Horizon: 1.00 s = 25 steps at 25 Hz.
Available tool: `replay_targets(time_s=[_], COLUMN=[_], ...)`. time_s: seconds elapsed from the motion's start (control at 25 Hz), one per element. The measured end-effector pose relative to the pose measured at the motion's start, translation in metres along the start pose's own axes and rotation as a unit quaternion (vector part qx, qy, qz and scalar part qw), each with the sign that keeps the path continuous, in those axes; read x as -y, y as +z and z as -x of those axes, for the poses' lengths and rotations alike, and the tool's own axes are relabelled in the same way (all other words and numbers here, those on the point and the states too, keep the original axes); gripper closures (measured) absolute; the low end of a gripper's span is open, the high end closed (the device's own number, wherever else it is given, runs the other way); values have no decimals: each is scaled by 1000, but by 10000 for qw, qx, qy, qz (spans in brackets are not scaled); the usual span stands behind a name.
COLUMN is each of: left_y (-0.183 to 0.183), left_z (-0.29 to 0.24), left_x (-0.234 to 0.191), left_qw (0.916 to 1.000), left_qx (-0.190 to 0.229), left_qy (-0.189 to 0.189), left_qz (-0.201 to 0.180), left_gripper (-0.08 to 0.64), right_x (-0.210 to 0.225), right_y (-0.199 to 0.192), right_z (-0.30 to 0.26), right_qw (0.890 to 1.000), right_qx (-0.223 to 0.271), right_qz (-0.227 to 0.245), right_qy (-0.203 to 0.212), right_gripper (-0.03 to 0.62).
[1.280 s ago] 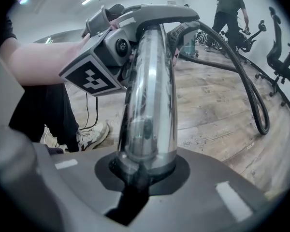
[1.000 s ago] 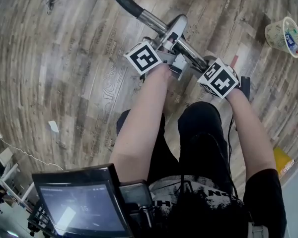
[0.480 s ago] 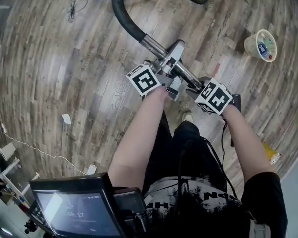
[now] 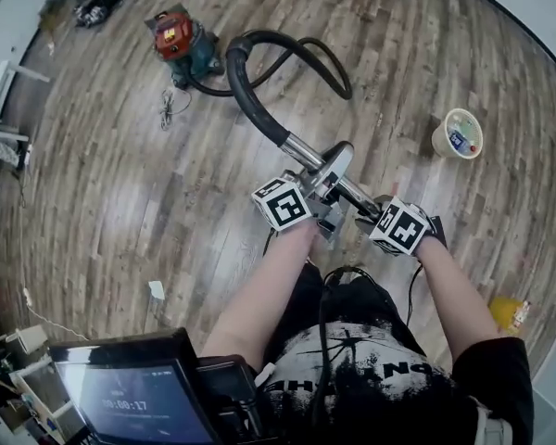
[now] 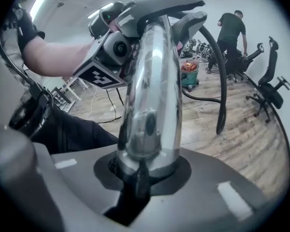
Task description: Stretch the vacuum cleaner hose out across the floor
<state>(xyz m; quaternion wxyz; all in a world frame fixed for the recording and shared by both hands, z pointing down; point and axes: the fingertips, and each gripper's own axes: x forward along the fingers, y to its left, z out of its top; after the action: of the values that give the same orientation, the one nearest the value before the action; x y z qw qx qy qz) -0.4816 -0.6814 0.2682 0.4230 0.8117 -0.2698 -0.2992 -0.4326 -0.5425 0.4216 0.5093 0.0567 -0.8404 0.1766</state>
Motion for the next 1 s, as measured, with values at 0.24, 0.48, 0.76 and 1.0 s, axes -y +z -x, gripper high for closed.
replay_targets(time_s=[0.24,0.48,0.76,1.0], left_y=[7,-8,-55,-121], left_z=[-32,-50,-76,-107], left_x=[28,40,60,81], left_qw=[9998,9997,9999,9994], left_qx=[-216,-227,-114,68], left_qy=[-30,-83,76,310], left_qz=[-40,76,6,-154], left_gripper=[499,499,499,499], right_x=[26,28,29,30], right_y=[7,-9,-61,-137], right_z=[39,60,86,120], right_qw=[9908,9910,9929,9944], right_qx=[138,296,237,222], right_qz=[-119,-186,101,309], right_qy=[-1343,-1293,-1158,-986], right_gripper=[522,528,522,522])
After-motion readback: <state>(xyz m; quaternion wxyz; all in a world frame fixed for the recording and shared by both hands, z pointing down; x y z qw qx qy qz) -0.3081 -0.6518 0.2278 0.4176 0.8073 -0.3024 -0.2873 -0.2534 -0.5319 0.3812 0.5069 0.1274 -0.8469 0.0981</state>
